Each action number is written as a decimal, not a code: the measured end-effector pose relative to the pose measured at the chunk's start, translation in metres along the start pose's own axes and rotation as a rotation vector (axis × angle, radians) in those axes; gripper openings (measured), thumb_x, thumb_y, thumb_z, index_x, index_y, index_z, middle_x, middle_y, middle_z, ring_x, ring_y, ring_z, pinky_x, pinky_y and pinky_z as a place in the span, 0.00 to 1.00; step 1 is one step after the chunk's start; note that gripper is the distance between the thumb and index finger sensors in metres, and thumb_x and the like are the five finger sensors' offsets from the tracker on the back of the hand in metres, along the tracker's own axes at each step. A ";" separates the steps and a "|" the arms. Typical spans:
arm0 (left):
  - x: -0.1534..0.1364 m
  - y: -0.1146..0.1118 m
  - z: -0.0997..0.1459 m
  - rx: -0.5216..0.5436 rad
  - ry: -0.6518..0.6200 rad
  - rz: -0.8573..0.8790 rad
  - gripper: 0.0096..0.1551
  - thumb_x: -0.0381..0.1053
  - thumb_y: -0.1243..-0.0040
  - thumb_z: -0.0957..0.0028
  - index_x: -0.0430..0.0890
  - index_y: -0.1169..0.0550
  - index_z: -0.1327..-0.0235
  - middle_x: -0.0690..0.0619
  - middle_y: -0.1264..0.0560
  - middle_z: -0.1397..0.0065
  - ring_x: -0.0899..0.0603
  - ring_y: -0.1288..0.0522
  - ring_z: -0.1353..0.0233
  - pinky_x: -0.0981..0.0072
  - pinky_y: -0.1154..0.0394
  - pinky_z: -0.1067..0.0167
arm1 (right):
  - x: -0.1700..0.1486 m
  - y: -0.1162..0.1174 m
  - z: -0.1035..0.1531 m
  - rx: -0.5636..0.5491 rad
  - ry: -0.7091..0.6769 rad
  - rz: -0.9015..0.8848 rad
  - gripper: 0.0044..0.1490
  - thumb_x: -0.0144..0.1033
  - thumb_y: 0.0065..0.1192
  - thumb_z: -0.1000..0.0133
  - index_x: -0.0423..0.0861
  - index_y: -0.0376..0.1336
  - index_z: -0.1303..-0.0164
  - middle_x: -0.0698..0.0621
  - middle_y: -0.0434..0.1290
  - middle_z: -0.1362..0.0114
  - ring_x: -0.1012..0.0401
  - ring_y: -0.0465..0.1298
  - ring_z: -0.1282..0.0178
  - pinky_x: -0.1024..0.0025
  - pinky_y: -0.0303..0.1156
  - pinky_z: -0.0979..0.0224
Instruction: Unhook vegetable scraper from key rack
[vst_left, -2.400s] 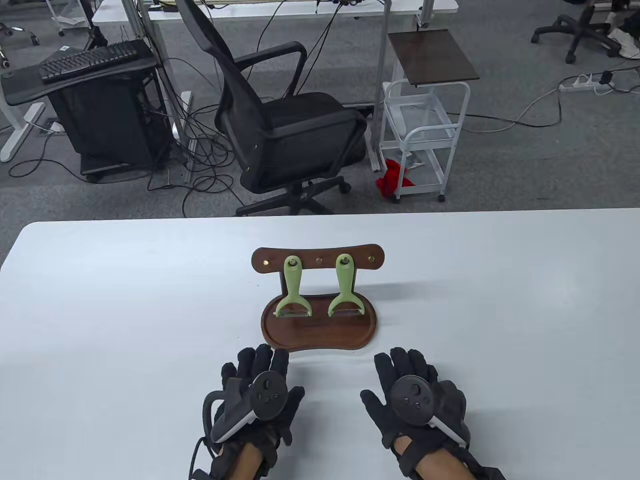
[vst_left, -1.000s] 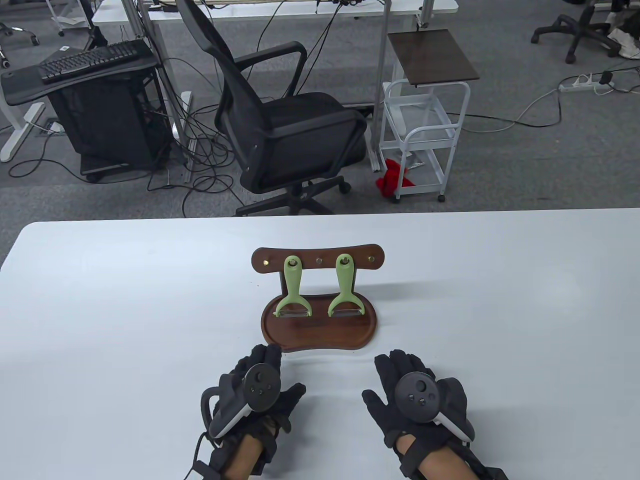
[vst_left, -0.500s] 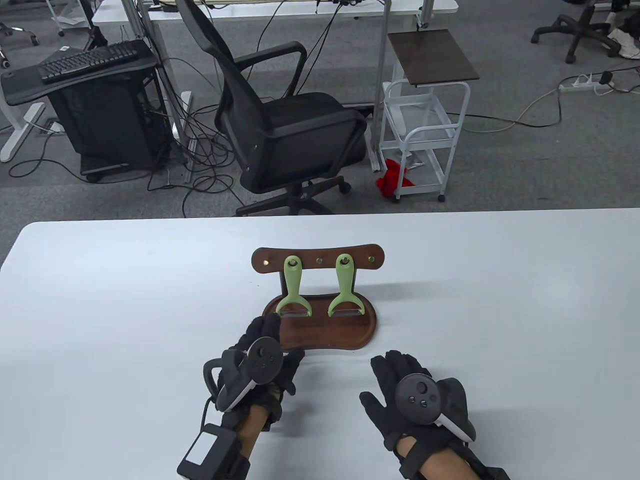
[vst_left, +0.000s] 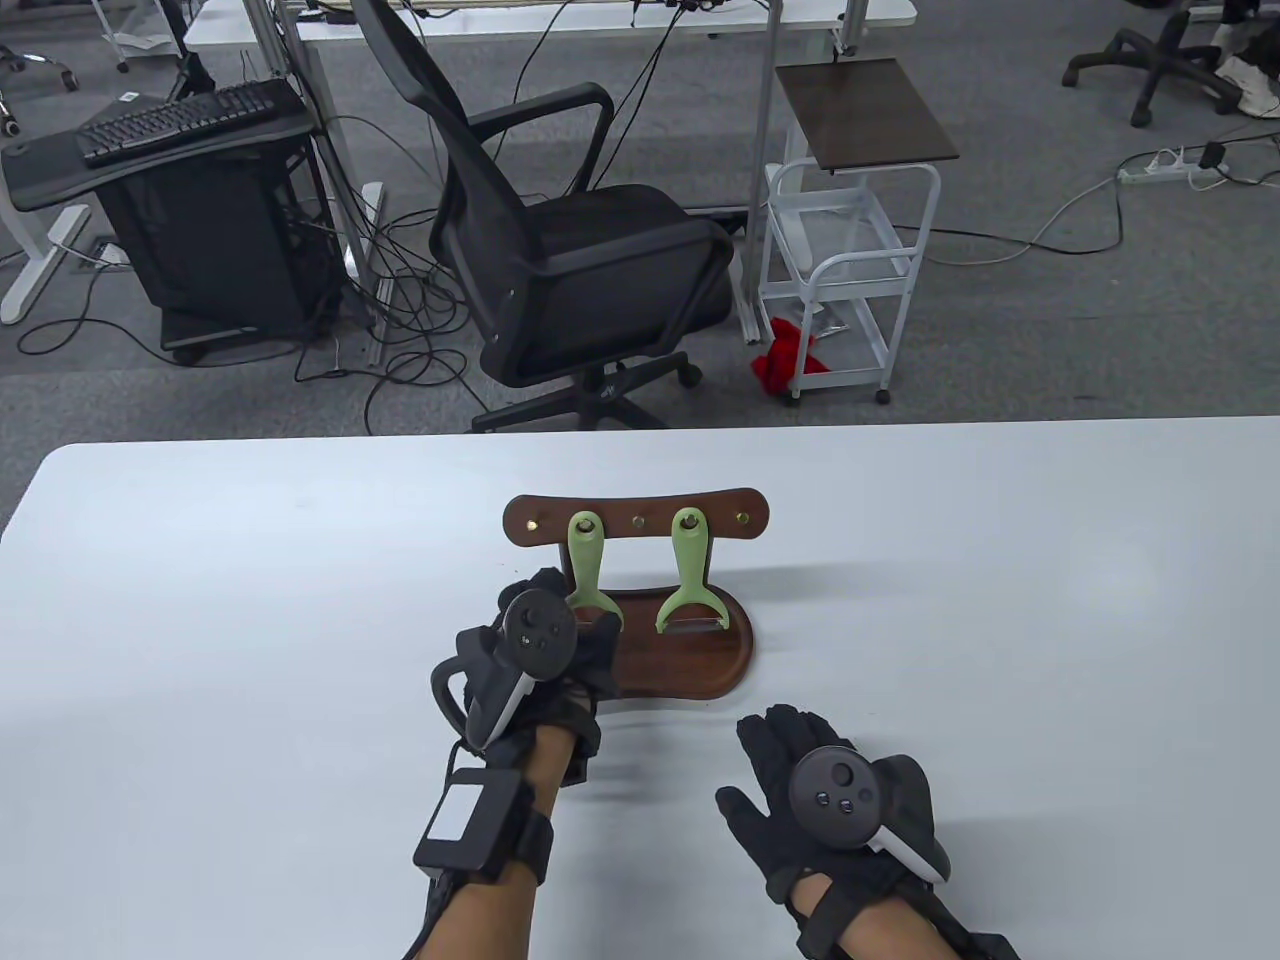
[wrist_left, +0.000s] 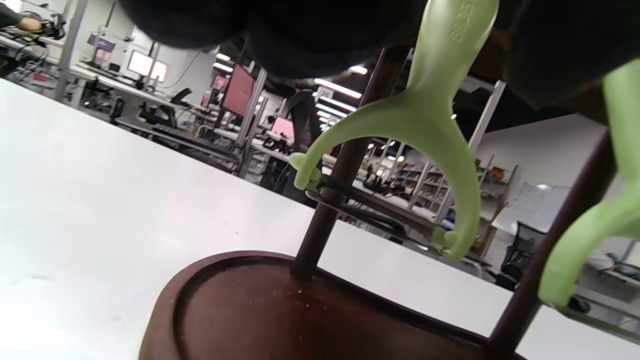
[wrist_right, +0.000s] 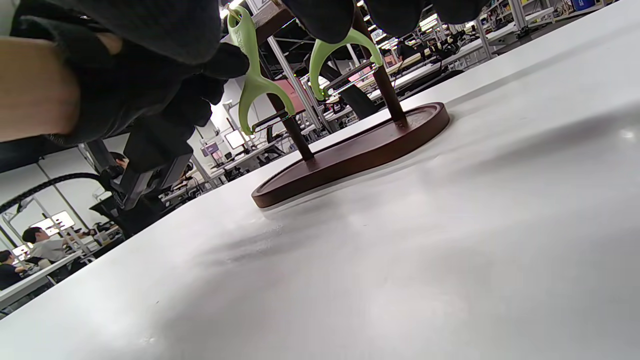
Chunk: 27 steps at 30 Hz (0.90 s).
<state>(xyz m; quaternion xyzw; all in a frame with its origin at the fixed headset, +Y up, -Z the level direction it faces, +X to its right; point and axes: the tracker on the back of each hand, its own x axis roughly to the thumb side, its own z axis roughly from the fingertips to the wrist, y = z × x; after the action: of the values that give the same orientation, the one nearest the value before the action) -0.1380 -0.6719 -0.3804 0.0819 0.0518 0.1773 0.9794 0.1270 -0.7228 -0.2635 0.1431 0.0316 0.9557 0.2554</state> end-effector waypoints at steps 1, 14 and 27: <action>0.001 0.000 -0.003 -0.008 0.011 -0.003 0.46 0.68 0.30 0.53 0.45 0.36 0.32 0.43 0.33 0.33 0.50 0.19 0.58 0.51 0.21 0.58 | 0.000 -0.001 0.000 -0.002 0.002 -0.004 0.46 0.55 0.54 0.45 0.39 0.50 0.24 0.31 0.48 0.19 0.30 0.49 0.24 0.27 0.46 0.32; 0.008 -0.008 -0.026 -0.024 0.069 -0.100 0.42 0.70 0.34 0.52 0.45 0.32 0.36 0.44 0.29 0.37 0.51 0.20 0.64 0.53 0.20 0.63 | -0.001 -0.001 -0.001 0.011 0.012 -0.011 0.46 0.55 0.54 0.45 0.39 0.50 0.24 0.31 0.48 0.19 0.30 0.49 0.24 0.27 0.46 0.32; 0.014 -0.014 -0.041 -0.126 0.122 -0.067 0.33 0.68 0.36 0.50 0.47 0.26 0.44 0.45 0.25 0.41 0.50 0.19 0.67 0.52 0.20 0.66 | -0.001 -0.001 -0.001 0.011 0.010 -0.015 0.46 0.55 0.54 0.45 0.39 0.50 0.24 0.31 0.48 0.19 0.30 0.49 0.25 0.27 0.46 0.32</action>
<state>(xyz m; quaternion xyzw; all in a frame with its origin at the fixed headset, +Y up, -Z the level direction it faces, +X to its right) -0.1257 -0.6737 -0.4242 0.0074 0.1029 0.1521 0.9830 0.1279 -0.7220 -0.2653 0.1393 0.0391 0.9543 0.2616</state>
